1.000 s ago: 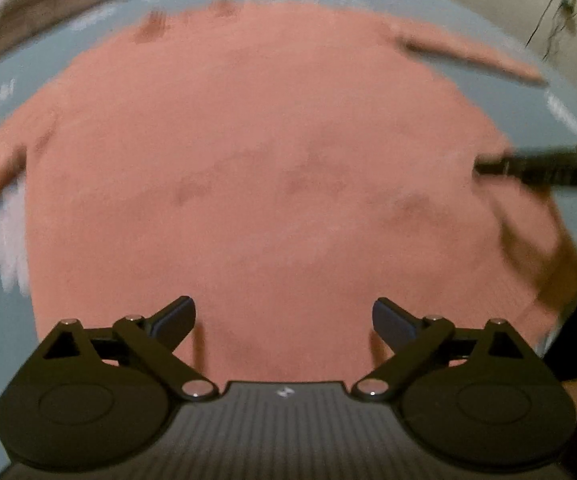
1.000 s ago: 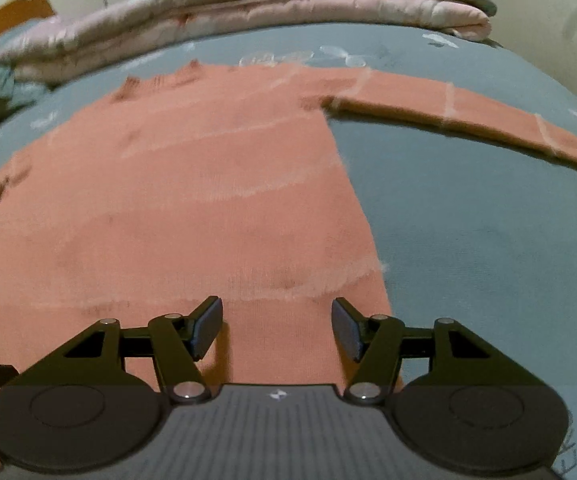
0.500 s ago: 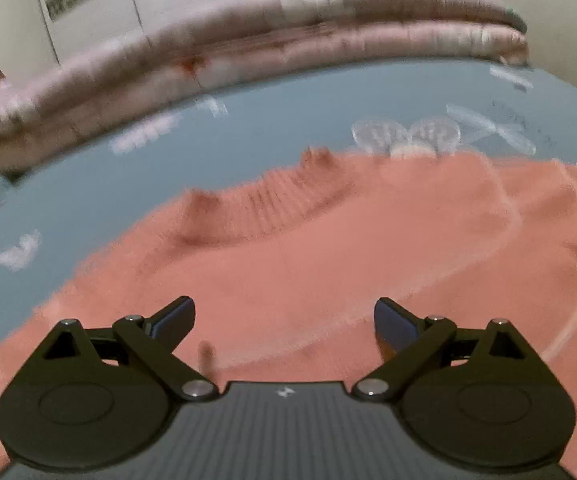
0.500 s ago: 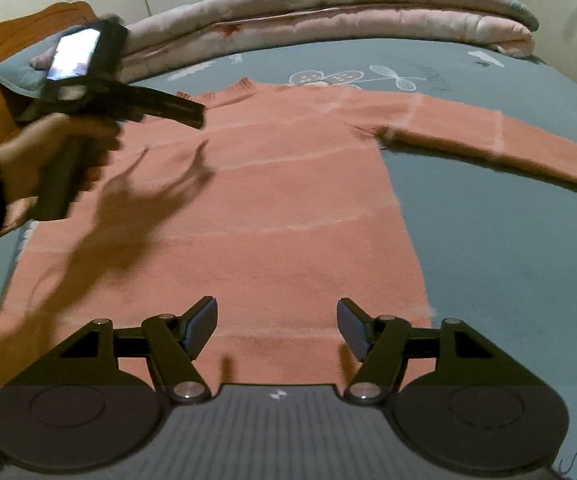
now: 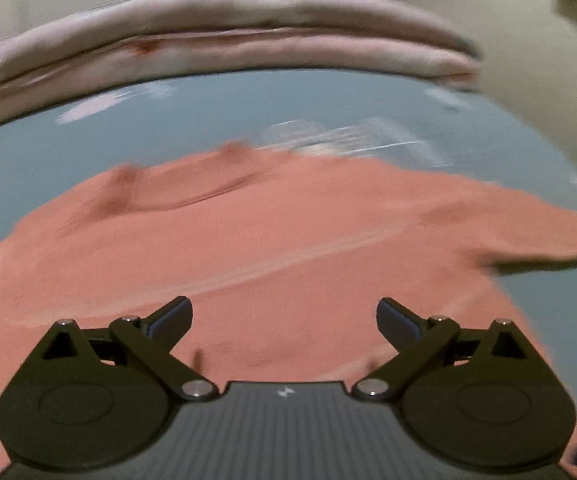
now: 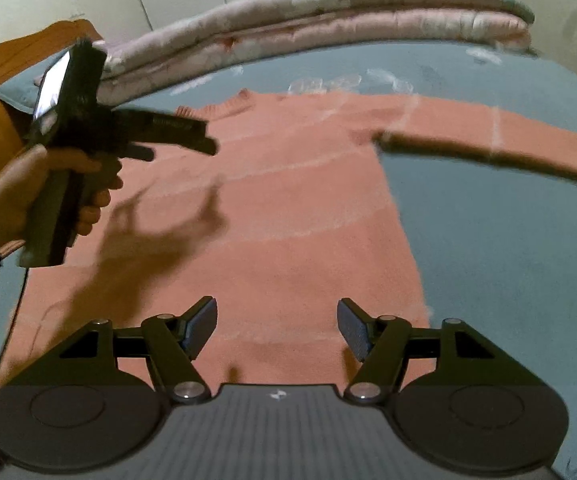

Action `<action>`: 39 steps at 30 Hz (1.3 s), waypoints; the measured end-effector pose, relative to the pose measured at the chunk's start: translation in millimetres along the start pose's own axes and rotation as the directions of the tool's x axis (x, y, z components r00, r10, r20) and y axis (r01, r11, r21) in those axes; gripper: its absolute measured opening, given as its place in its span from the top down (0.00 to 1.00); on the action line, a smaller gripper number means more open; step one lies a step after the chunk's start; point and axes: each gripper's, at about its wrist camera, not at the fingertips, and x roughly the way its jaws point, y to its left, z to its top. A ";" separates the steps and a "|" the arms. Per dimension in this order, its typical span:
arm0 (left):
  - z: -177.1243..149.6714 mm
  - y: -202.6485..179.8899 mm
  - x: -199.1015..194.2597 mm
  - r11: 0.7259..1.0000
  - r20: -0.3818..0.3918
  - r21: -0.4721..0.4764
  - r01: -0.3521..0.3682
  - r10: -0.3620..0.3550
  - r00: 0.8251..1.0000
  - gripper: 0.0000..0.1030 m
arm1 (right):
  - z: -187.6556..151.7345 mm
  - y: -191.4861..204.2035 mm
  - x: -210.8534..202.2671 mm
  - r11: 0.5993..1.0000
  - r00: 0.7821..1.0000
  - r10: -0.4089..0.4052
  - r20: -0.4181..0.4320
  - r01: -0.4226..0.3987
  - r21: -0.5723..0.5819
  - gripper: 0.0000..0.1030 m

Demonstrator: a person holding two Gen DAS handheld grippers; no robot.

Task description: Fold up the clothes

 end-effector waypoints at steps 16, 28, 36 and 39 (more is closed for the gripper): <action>-11.7 -104.5 64.8 0.962 -0.157 0.242 0.126 -0.090 0.984 0.03 | -13.8 -21.1 16.9 0.997 0.997 -0.071 -0.027 0.071 -0.019 0.26; -51.4 -69.4 -25.6 0.979 -0.170 0.197 0.048 -0.014 0.985 0.03 | -9.9 -24.0 5.8 0.999 1.000 -0.012 -0.003 0.012 0.050 0.26; -101.1 -47.4 -58.6 0.996 -0.171 0.083 -0.028 0.042 0.984 0.03 | -7.5 -18.5 10.0 0.999 0.999 -0.031 -0.014 0.032 0.039 0.25; -117.1 -47.0 -58.8 0.998 -0.181 0.056 -0.032 0.042 0.983 0.03 | -7.4 -18.9 7.6 0.998 1.000 -0.026 -0.008 0.027 0.056 0.25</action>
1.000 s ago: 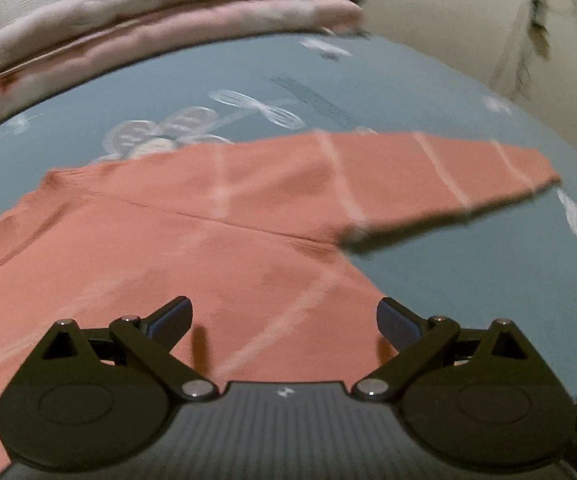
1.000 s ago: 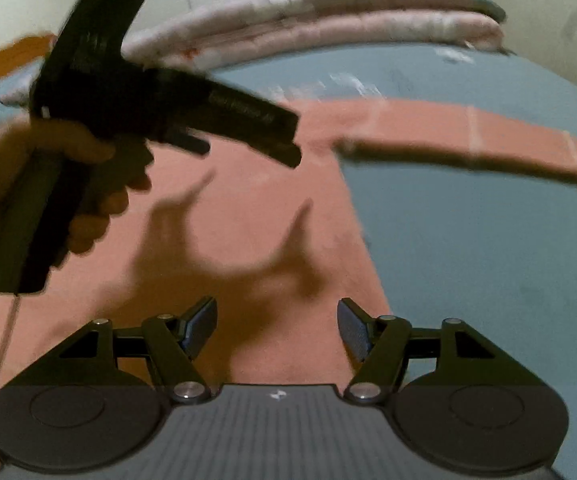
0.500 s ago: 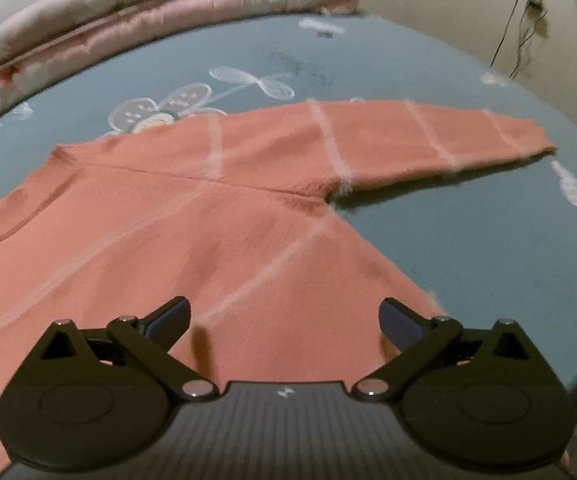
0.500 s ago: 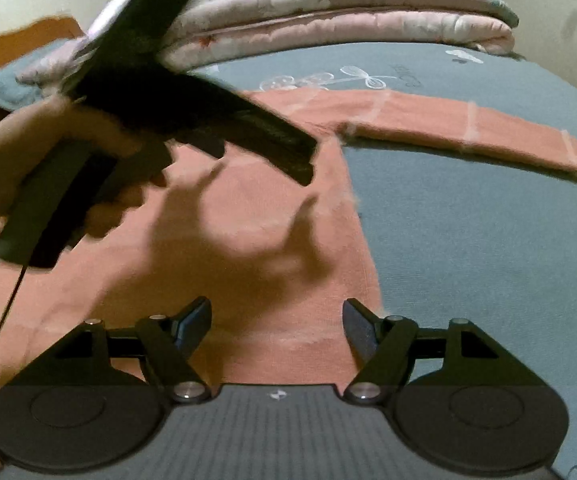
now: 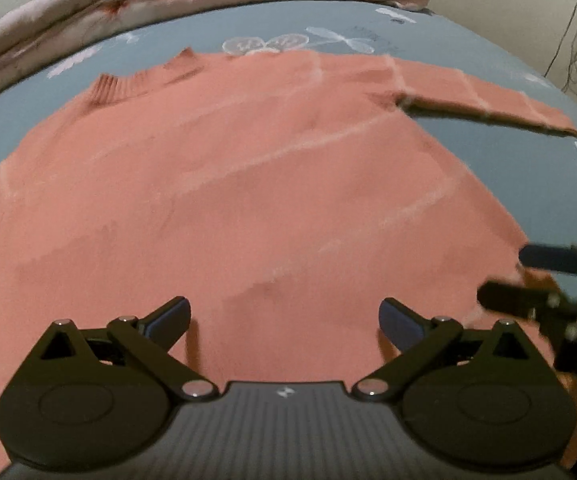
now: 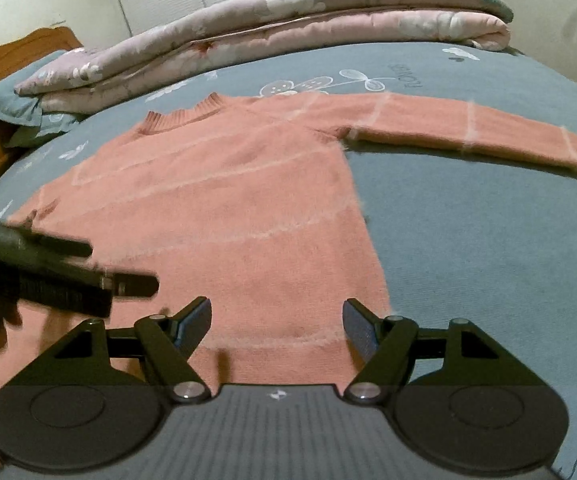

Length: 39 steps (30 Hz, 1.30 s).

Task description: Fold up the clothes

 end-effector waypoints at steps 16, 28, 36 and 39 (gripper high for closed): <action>-56.1 -2.7 -24.3 0.999 -0.057 0.038 0.022 -0.020 0.998 0.01 | 5.4 -5.9 1.2 0.998 1.000 0.014 0.006 -0.015 0.066 0.23; -87.9 -13.5 -52.9 0.989 -0.181 0.105 0.105 -0.085 0.980 0.01 | 11.1 -6.4 10.5 0.992 0.999 0.040 -0.011 -0.038 0.120 0.23; -80.1 12.2 -71.5 0.998 -0.067 0.023 0.051 -0.050 0.996 0.01 | 10.6 2.8 18.7 0.994 0.998 0.049 -0.033 -0.046 0.096 0.22; -83.0 31.3 -61.3 0.994 -0.093 -0.097 0.042 -0.051 0.994 0.01 | 9.6 4.9 21.5 0.995 0.998 0.041 -0.040 -0.038 0.090 0.22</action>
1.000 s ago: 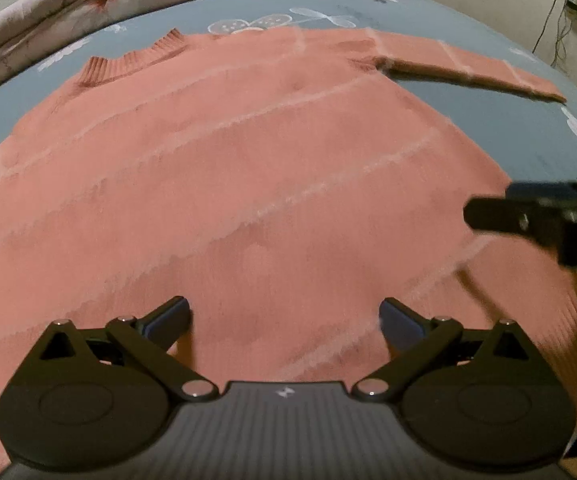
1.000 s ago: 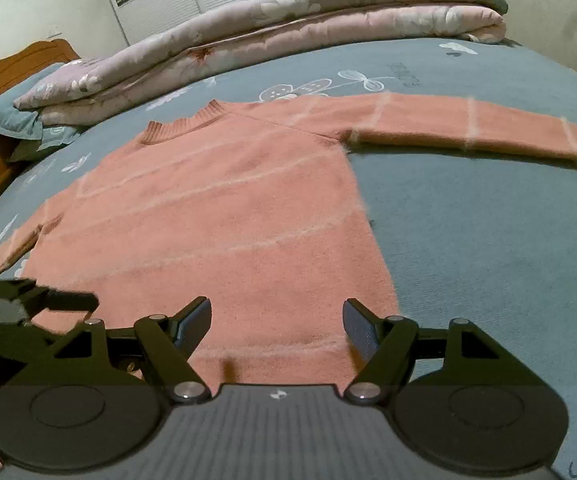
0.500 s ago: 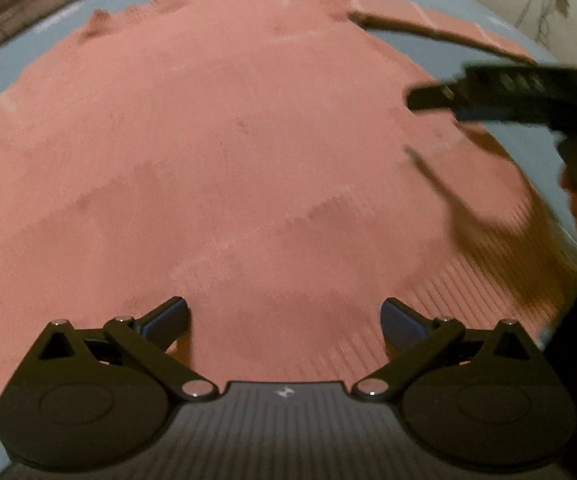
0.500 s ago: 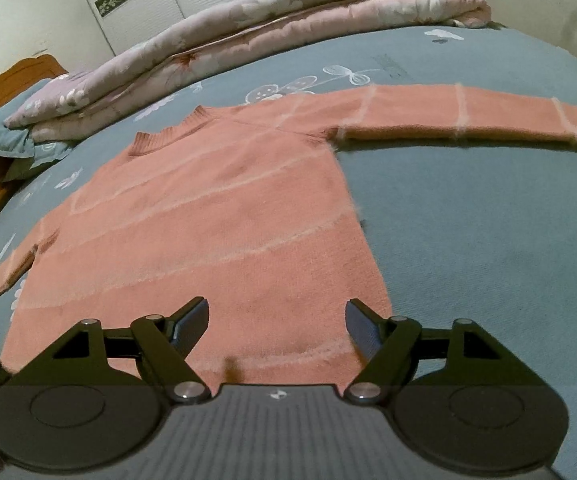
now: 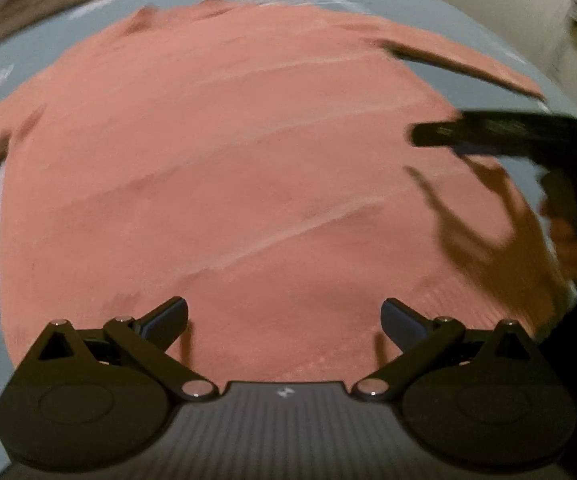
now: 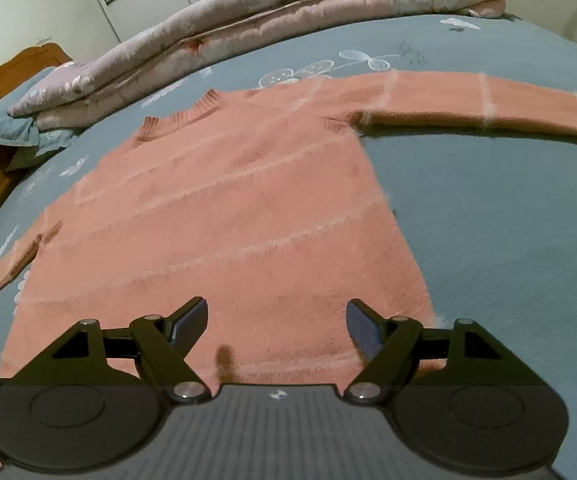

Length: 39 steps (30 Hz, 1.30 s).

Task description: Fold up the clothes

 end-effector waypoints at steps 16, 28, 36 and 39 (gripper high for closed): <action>36.6 44.3 3.8 0.985 0.066 -0.169 -0.040 0.052 0.996 0.01 | -3.5 3.1 0.5 0.999 1.000 -0.003 0.005 0.003 -0.035 0.18; 46.1 39.5 28.1 0.980 0.066 -0.189 -0.062 0.075 0.995 0.01 | -0.3 7.0 -0.7 0.999 0.999 0.038 -0.010 -0.039 -0.027 0.18; 97.8 65.4 -11.8 0.986 0.269 -0.166 -0.033 0.077 0.960 0.01 | -4.9 15.8 2.8 0.998 0.999 0.044 -0.021 -0.045 -0.052 0.18; 116.1 97.3 -29.6 0.968 0.375 -0.249 0.024 0.073 0.924 0.01 | -8.1 23.4 4.9 0.996 1.000 0.023 -0.012 -0.024 -0.086 0.17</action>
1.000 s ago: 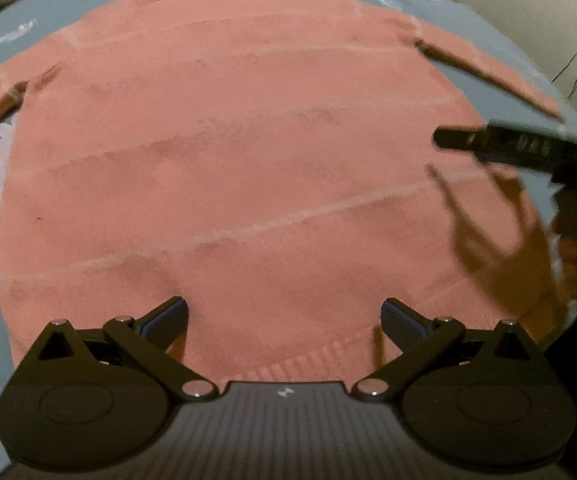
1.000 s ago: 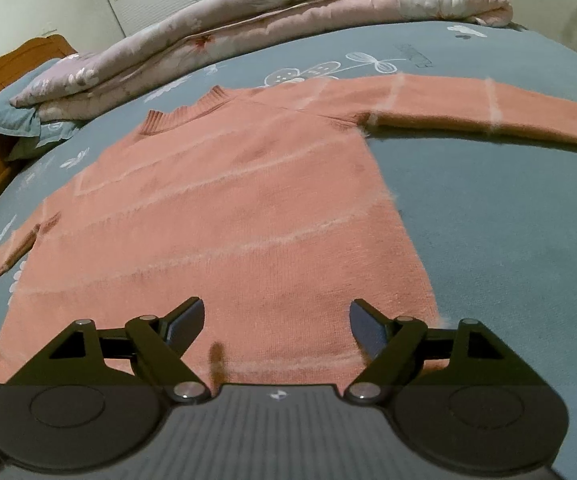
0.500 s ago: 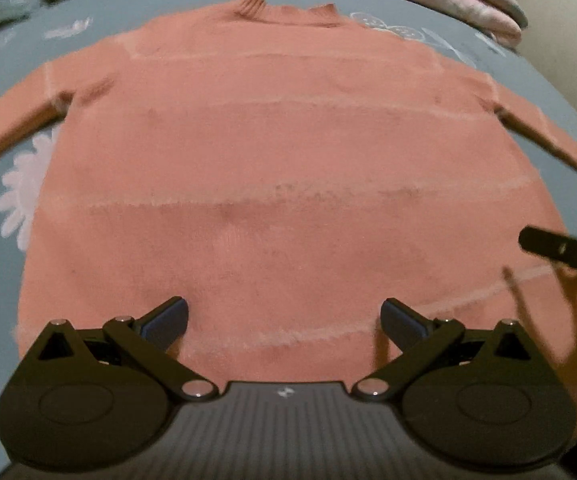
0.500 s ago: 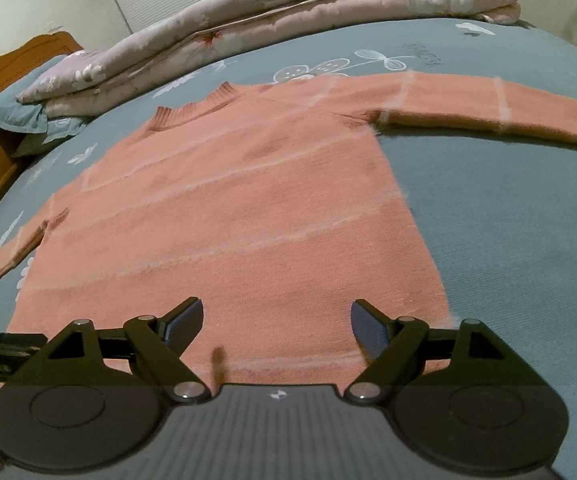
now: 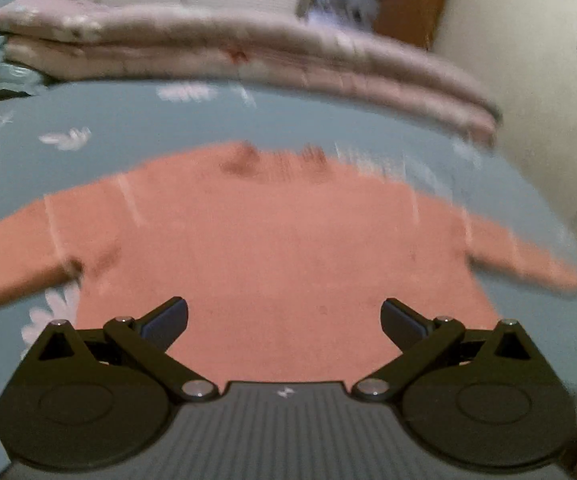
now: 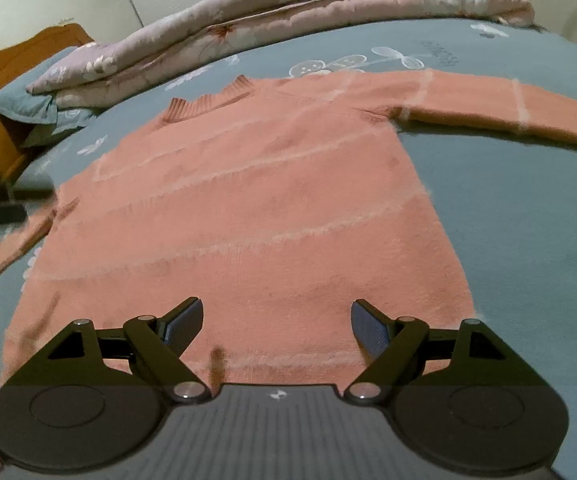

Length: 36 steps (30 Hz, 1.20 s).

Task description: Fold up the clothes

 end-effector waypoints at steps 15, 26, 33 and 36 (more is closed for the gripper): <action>-41.2 207.0 -47.4 0.840 0.096 -0.495 -0.222 0.307 0.947 0.03 | -9.9 43.5 -4.2 0.995 0.996 -0.019 0.092 0.028 -0.099 0.13; -76.0 299.4 -73.0 0.774 0.159 -0.632 -0.034 0.173 0.972 0.35 | -14.1 94.0 4.4 0.991 0.997 0.028 0.068 -0.019 -0.130 0.13; -123.6 371.2 -94.5 0.486 0.313 -0.853 0.190 0.186 0.931 0.35 | -16.1 103.6 9.2 0.989 0.998 0.025 0.050 -0.018 -0.144 0.13; -149.2 394.5 -98.2 0.346 0.381 -0.891 0.295 0.213 0.900 0.35 | -16.8 102.6 9.0 0.991 0.999 0.021 0.047 -0.014 -0.134 0.13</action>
